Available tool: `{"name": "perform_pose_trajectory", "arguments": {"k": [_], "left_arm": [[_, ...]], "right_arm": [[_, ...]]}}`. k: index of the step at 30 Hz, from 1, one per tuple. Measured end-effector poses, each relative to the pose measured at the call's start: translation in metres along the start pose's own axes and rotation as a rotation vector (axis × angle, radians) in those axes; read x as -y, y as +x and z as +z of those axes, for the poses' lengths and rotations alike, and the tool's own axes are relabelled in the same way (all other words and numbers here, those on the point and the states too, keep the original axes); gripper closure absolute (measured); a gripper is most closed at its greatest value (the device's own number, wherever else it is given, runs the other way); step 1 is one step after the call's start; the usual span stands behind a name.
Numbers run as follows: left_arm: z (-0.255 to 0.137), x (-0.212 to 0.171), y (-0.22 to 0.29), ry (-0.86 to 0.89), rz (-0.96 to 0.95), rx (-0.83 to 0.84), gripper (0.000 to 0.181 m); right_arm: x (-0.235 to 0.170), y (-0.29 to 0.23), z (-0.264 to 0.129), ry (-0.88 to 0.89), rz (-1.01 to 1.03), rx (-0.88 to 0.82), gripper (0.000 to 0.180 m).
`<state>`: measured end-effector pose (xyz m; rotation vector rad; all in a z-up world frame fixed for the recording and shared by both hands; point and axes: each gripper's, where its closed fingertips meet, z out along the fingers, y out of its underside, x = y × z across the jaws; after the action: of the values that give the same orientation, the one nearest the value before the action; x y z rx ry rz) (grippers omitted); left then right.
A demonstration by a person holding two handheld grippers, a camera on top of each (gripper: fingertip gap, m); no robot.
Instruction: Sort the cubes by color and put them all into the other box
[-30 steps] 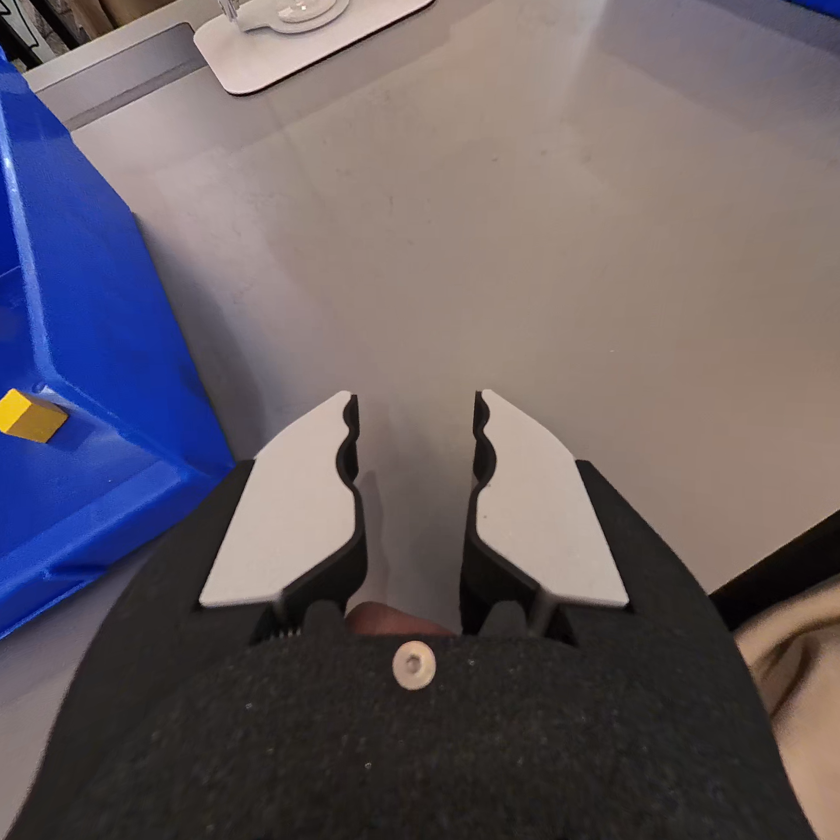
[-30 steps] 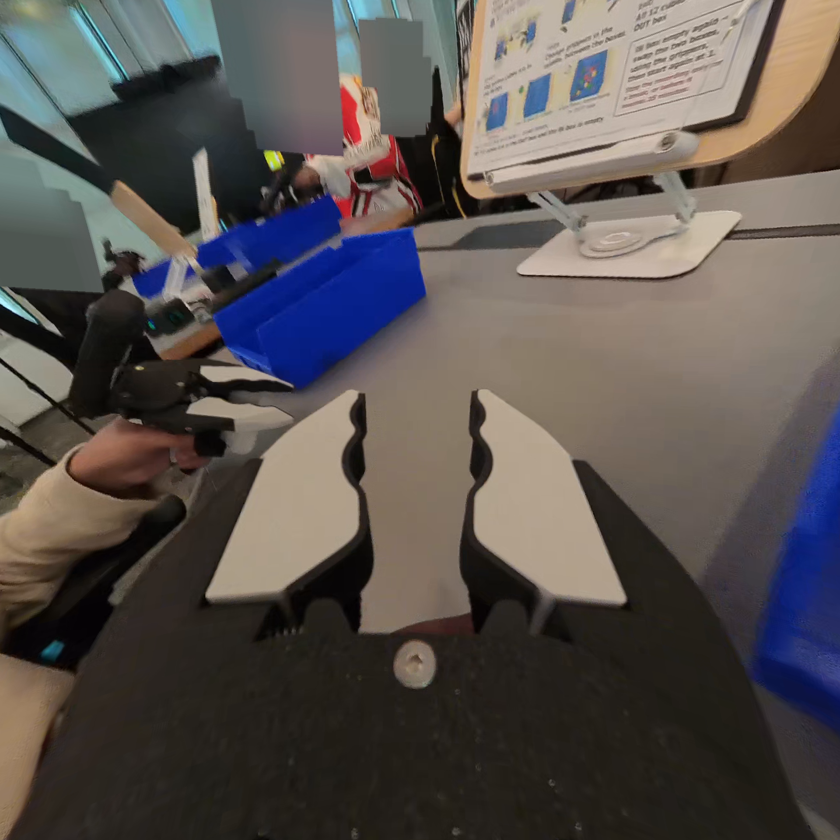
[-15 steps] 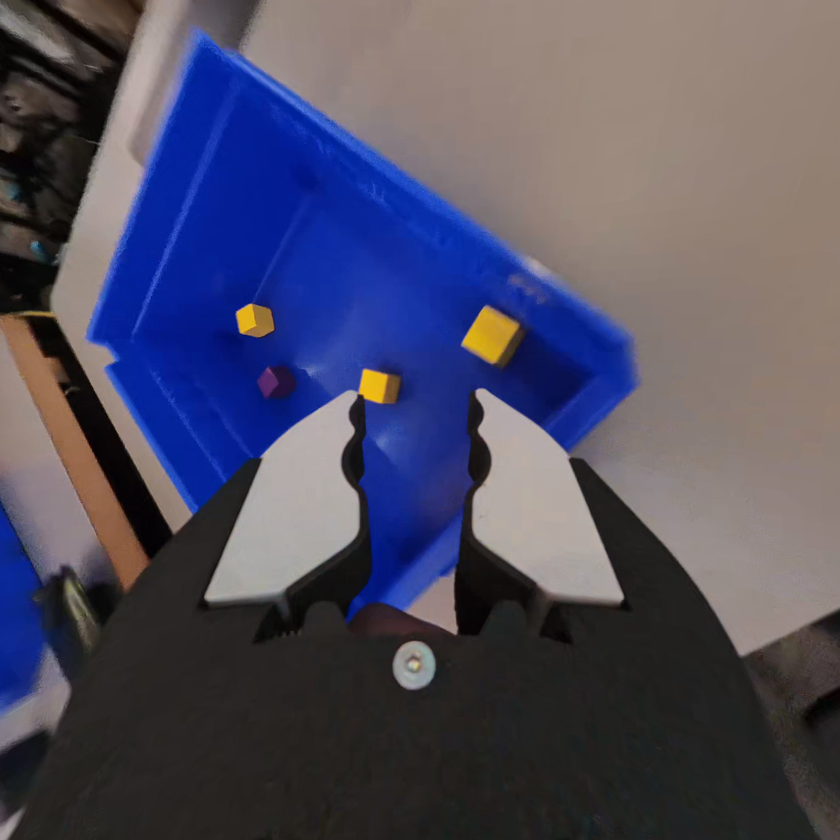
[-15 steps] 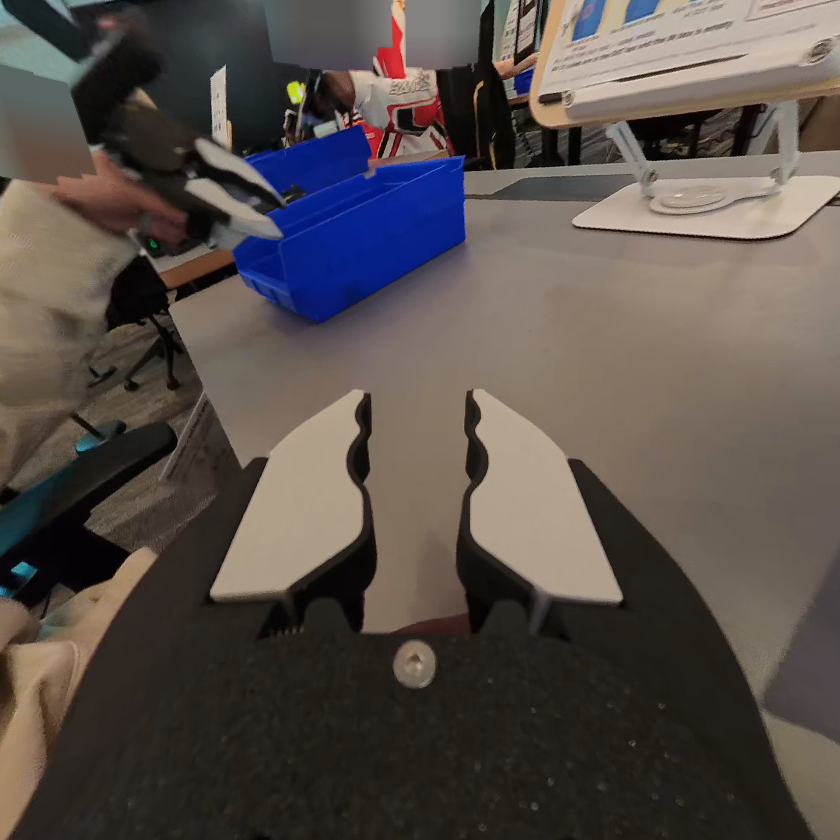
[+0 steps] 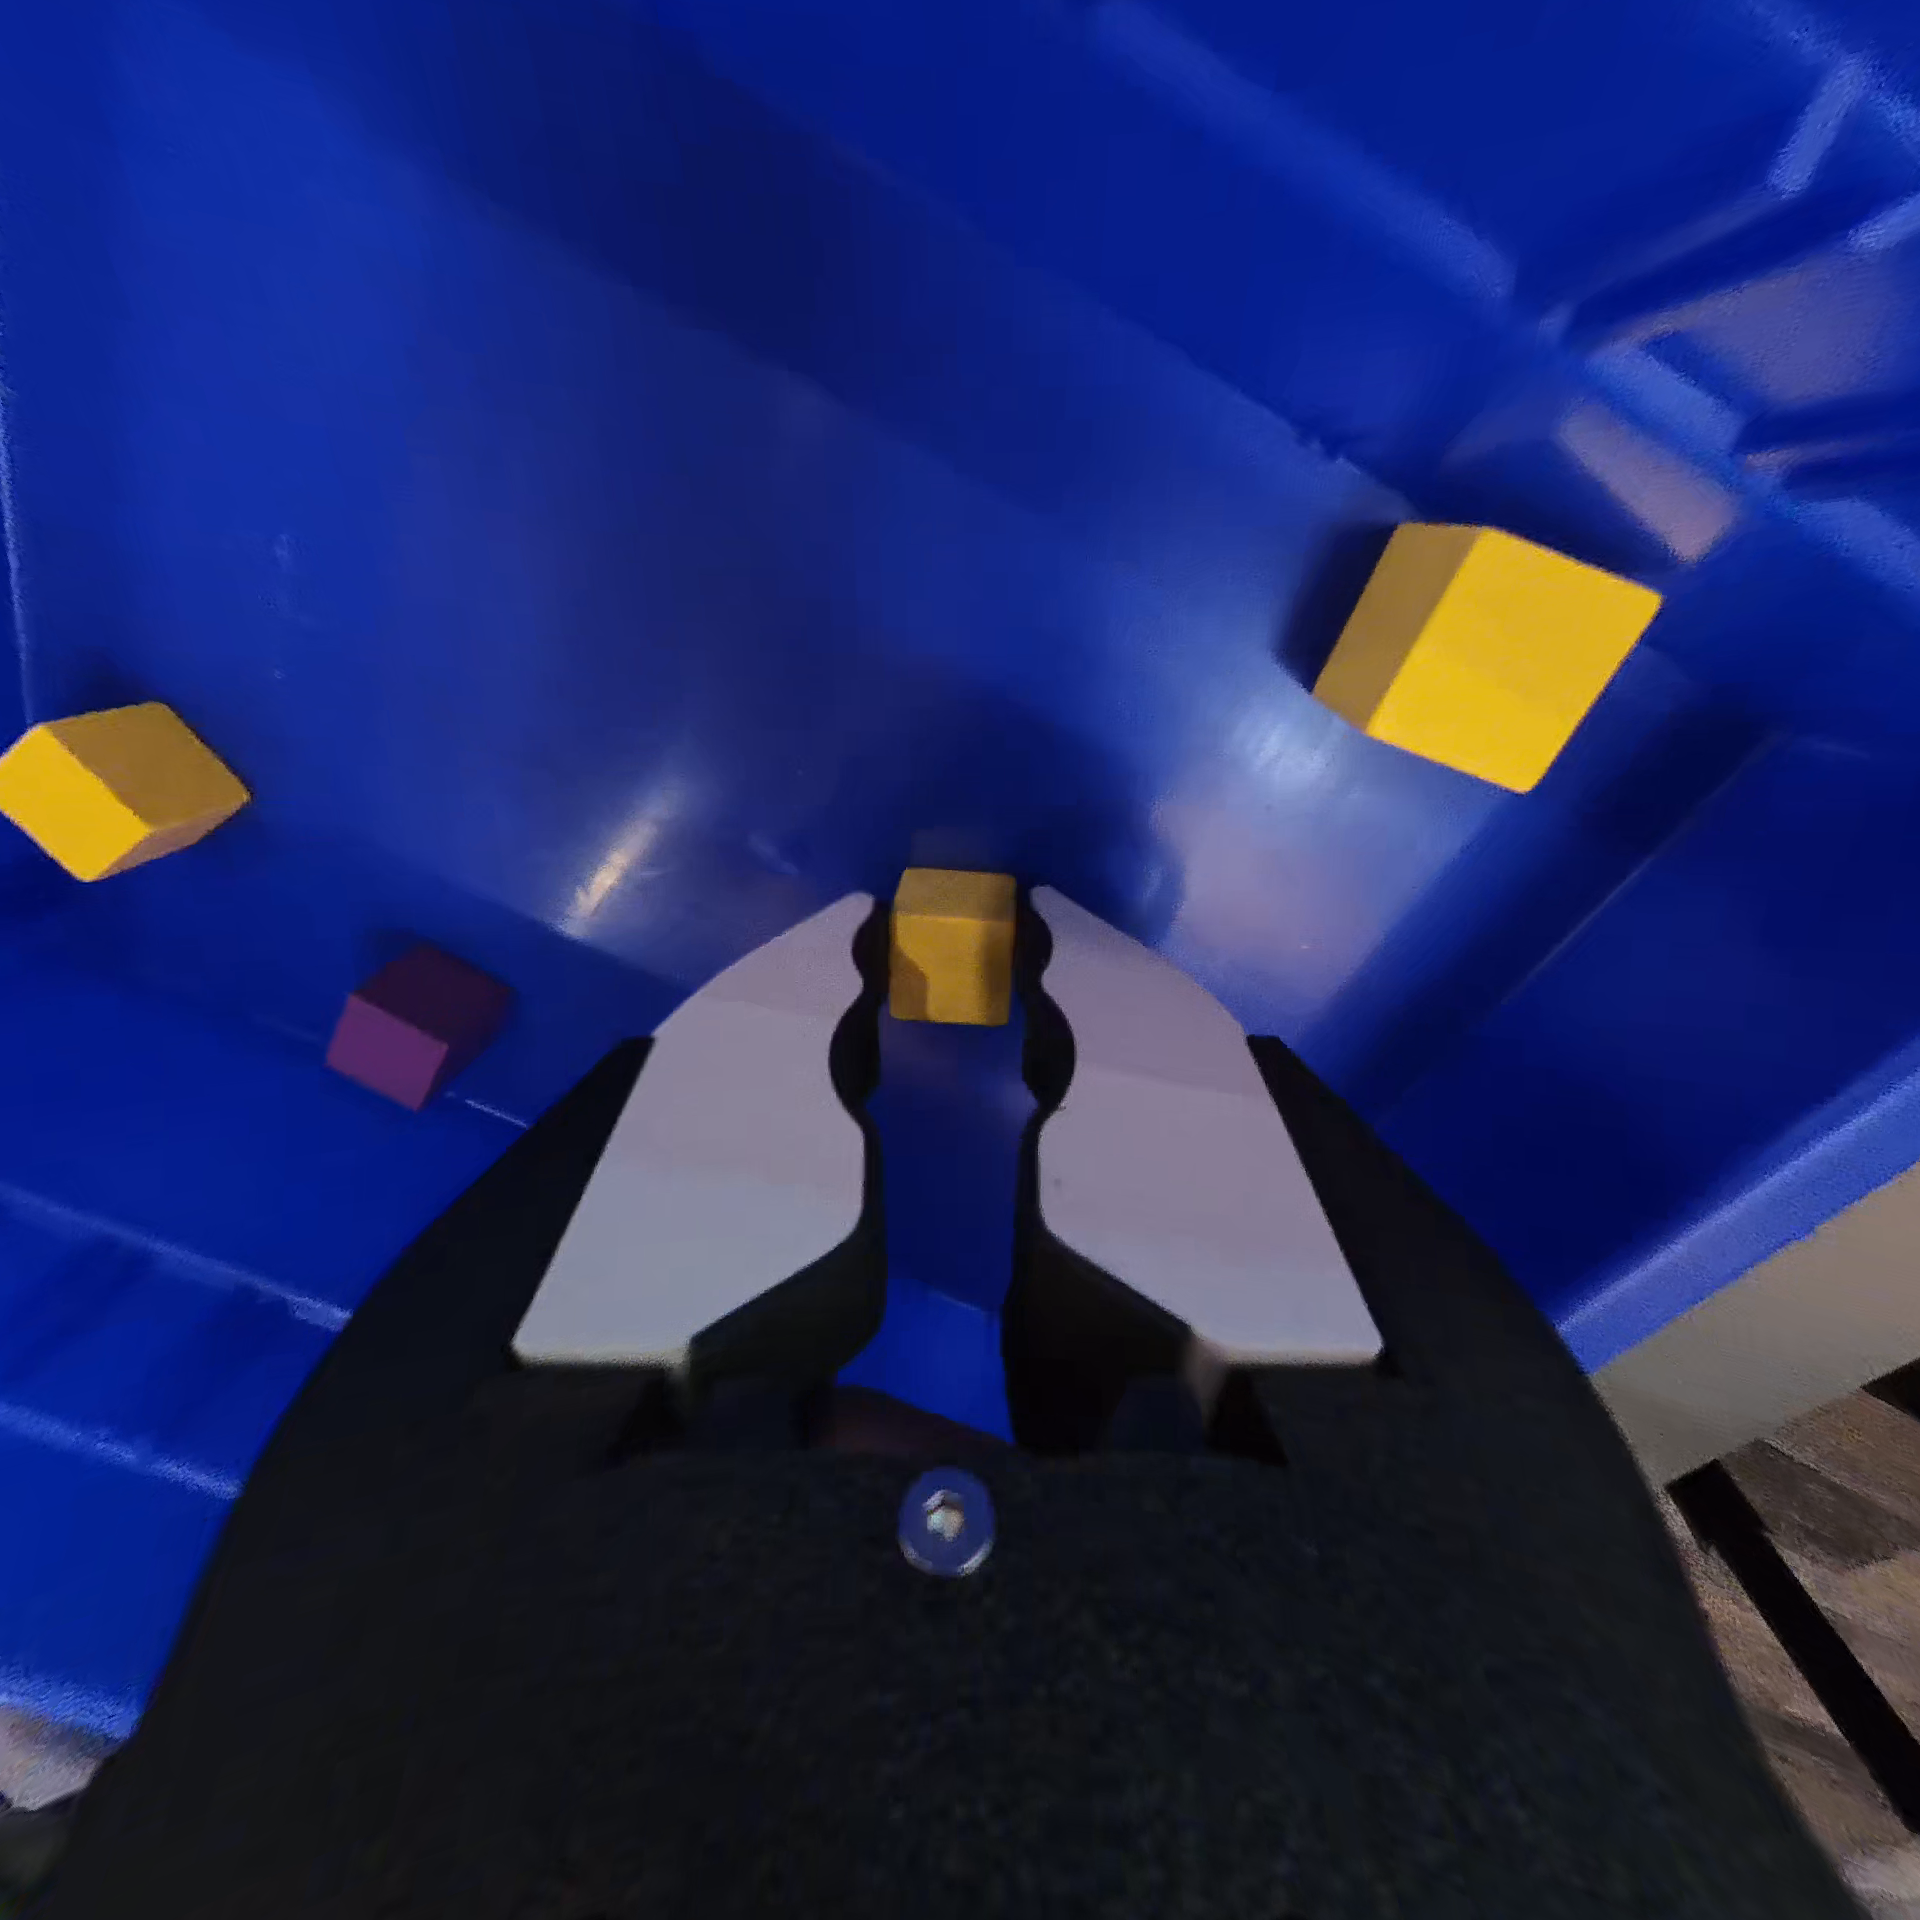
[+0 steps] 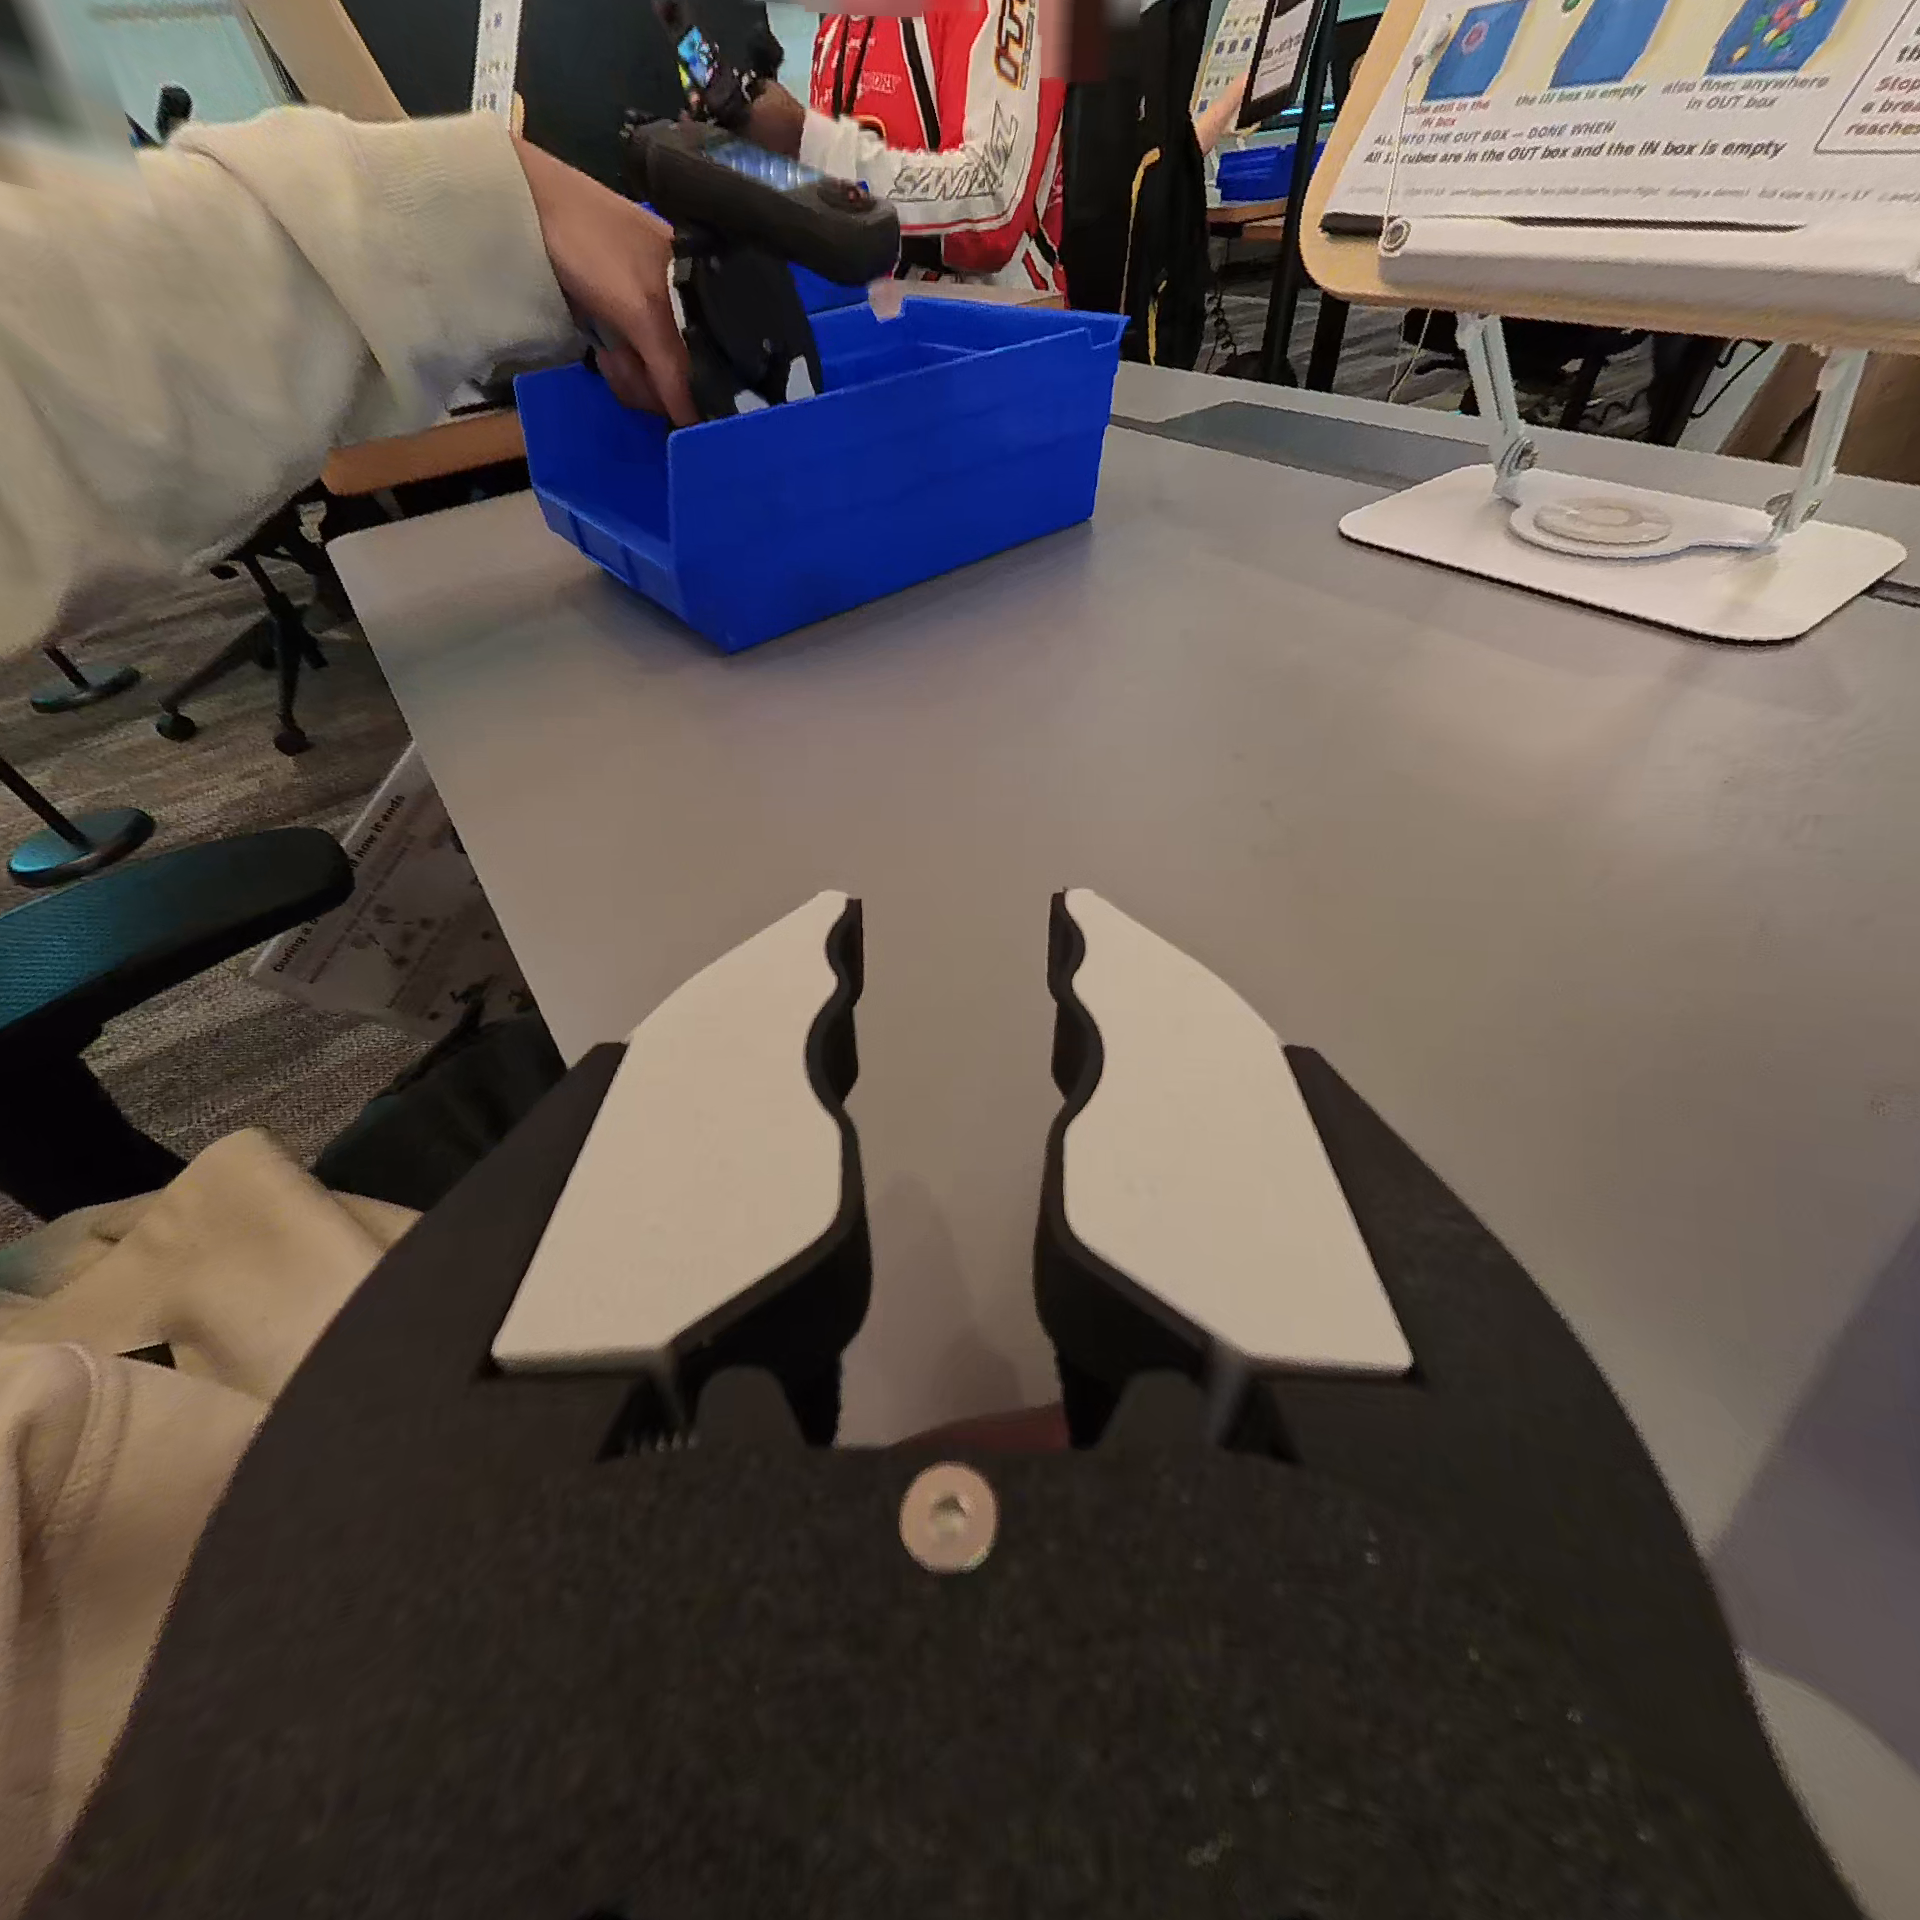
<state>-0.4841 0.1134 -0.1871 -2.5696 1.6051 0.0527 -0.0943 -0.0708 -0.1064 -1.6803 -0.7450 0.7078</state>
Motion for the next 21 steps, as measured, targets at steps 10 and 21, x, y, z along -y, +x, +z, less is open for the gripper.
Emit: {"name": "perform_pose_trajectory", "arguments": {"k": [10, 21], "left_arm": [[-0.072, 0.027, 0.044, 0.446, 0.063, 0.194, 0.158], [-0.197, 0.112, 0.199, 1.273, 0.382, 0.184, 0.159]], "right_arm": [[0.008, 0.000, -0.002, 0.041, 0.141, 0.063, 0.147], [0.074, -0.050, 0.039, 0.071, 0.852, 0.693, 0.131]]}}
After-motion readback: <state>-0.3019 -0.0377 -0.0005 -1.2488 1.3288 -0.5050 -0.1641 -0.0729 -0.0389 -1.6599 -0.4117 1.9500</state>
